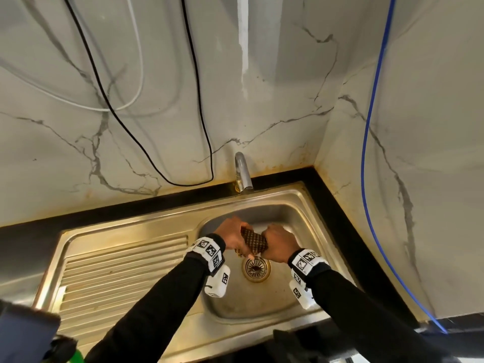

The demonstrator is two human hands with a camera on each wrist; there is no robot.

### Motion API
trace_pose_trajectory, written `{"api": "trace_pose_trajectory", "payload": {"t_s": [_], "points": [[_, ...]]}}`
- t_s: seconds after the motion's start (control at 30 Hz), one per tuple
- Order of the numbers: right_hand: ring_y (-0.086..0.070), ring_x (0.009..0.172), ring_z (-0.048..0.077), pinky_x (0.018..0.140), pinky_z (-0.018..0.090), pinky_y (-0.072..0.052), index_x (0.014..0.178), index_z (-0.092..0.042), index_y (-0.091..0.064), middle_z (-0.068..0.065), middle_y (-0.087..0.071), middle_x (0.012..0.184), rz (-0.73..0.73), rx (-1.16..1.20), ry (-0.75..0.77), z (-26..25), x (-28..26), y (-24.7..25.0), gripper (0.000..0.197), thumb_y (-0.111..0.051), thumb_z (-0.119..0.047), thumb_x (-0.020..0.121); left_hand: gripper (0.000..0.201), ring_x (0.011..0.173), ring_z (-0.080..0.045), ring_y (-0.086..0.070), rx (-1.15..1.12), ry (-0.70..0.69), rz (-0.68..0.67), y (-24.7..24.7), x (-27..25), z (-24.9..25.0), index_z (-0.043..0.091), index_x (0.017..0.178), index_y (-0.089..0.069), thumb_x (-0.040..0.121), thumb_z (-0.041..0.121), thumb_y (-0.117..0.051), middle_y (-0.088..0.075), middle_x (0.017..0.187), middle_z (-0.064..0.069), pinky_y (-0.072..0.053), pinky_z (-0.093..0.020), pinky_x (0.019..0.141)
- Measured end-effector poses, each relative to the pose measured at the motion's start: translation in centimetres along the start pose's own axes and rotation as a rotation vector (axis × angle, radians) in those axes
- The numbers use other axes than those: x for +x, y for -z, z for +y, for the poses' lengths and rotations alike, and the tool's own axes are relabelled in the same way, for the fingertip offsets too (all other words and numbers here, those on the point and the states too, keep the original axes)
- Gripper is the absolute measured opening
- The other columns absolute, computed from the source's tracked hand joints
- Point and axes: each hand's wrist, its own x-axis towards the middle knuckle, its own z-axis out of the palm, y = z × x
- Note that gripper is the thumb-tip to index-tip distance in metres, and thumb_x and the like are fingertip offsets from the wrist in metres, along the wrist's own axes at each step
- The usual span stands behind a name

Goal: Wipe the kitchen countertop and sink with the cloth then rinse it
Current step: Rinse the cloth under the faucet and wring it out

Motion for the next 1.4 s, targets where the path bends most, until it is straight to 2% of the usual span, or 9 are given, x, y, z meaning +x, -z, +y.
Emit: {"api": "trace_pose_trajectory", "payload": {"t_s": [0.2, 0.4, 0.57, 0.63, 0.73, 0.93, 1.1, 1.23, 1.4], "points": [[-0.057, 0.072, 0.017, 0.050, 0.021, -0.039, 0.101, -0.006, -0.063, 0.006, -0.062, 0.091, -0.108, 0.191, 0.044, -0.6, -0.5, 0.4, 0.028, -0.078, -0.012, 0.079, 0.037, 0.113, -0.024, -0.060, 0.541, 0.009, 0.128, -1.3, -1.0, 1.4, 0.021, 0.110, -0.072, 0.078, 0.037, -0.081, -0.066, 0.112, -0.003, -0.053, -0.039, 0.090], [-0.067, 0.081, 0.019, 0.069, 0.034, -0.056, 0.116, -0.011, -0.061, 0.005, -0.070, 0.096, -0.107, 0.420, 0.074, -0.7, -0.2, 0.7, 0.033, -0.073, -0.016, 0.086, 0.022, 0.102, -0.032, -0.068, 0.384, -0.016, 0.092, -0.1, -0.4, 1.8, 0.010, 0.099, -0.065, 0.081, 0.017, -0.076, -0.065, 0.096, -0.009, -0.046, -0.031, 0.073], [-0.055, 0.053, 0.012, 0.045, 0.022, -0.043, 0.104, -0.002, -0.066, 0.005, -0.062, 0.071, -0.260, 1.228, -0.232, 0.4, -0.2, 1.4, 0.012, -0.064, -0.005, 0.092, 0.098, 0.145, -0.023, -0.035, 0.280, -0.234, 0.385, -3.3, -2.5, -1.8, 0.026, 0.155, -0.028, 0.073, 0.016, -0.082, -0.038, 0.156, -0.004, -0.035, -0.045, 0.121], [-0.046, 0.046, 0.010, 0.038, 0.019, -0.032, 0.093, -0.011, -0.059, 0.001, -0.055, 0.065, -0.352, 1.488, -0.394, 0.1, 0.0, 1.9, 0.005, -0.056, -0.006, 0.094, 0.114, 0.157, -0.024, -0.009, 0.389, -0.343, 0.383, -5.6, -2.9, -2.6, 0.035, 0.161, -0.006, 0.076, 0.020, -0.081, -0.012, 0.169, -0.003, -0.011, -0.046, 0.126], [-0.039, 0.044, 0.008, 0.039, 0.019, -0.026, 0.079, -0.016, -0.051, -0.003, -0.047, 0.062, -0.524, 1.568, -0.403, -1.2, 0.4, 2.8, 0.014, -0.051, -0.010, 0.091, 0.114, 0.158, -0.028, -0.007, 0.374, -0.378, 0.489, -6.9, -1.9, -3.1, 0.042, 0.160, 0.008, 0.085, 0.014, -0.074, -0.001, 0.172, -0.006, -0.018, -0.055, 0.126], [-0.033, 0.038, 0.005, 0.040, 0.018, -0.020, 0.059, -0.018, -0.058, -0.006, -0.040, 0.054, -0.727, 1.388, -0.292, -1.4, -0.3, 5.1, 0.032, -0.053, -0.007, 0.089, 0.053, 0.143, -0.034, -0.044, 0.518, -0.685, 0.566, -1.7, 0.2, -0.5, 0.024, 0.130, -0.052, 0.082, 0.026, -0.075, -0.050, 0.152, -0.008, -0.040, -0.052, 0.115], [-0.043, 0.040, 0.014, 0.039, 0.022, -0.032, 0.078, -0.010, -0.064, 0.003, -0.051, 0.057, -0.544, 0.926, -0.262, -1.7, -0.6, 6.7, 0.020, -0.082, -0.016, 0.079, 0.035, 0.076, -0.029, -0.069, 0.484, -0.699, 0.412, 0.7, 0.4, 1.3, 0.019, 0.108, -0.065, 0.078, 0.018, -0.081, -0.071, 0.092, -0.005, -0.060, -0.039, 0.066], [-0.070, 0.072, 0.029, 0.064, 0.034, -0.057, 0.083, -0.004, -0.070, 0.009, -0.072, 0.079, -0.188, 0.451, -0.079, -1.7, -0.2, 6.2, 0.030, -0.089, -0.025, 0.074, 0.023, 0.090, -0.031, -0.069, 0.708, -0.398, 0.287, 0.7, 0.1, 3.8, 0.011, 0.110, -0.070, 0.090, 0.023, -0.066, -0.073, 0.098, -0.011, -0.054, -0.036, 0.080], [-0.064, 0.054, 0.019, 0.050, 0.026, -0.051, 0.067, -0.018, -0.062, -0.003, -0.060, 0.059, -0.054, 0.004, -0.002, -1.2, 1.3, 3.8, 0.021, -0.074, -0.020, 0.085, 0.015, 0.094, -0.033, -0.068, 0.648, -0.190, 0.092, 0.3, 0.2, 4.7, 0.008, 0.098, -0.065, 0.091, 0.021, -0.063, -0.072, 0.099, -0.014, -0.048, -0.036, 0.076]]}}
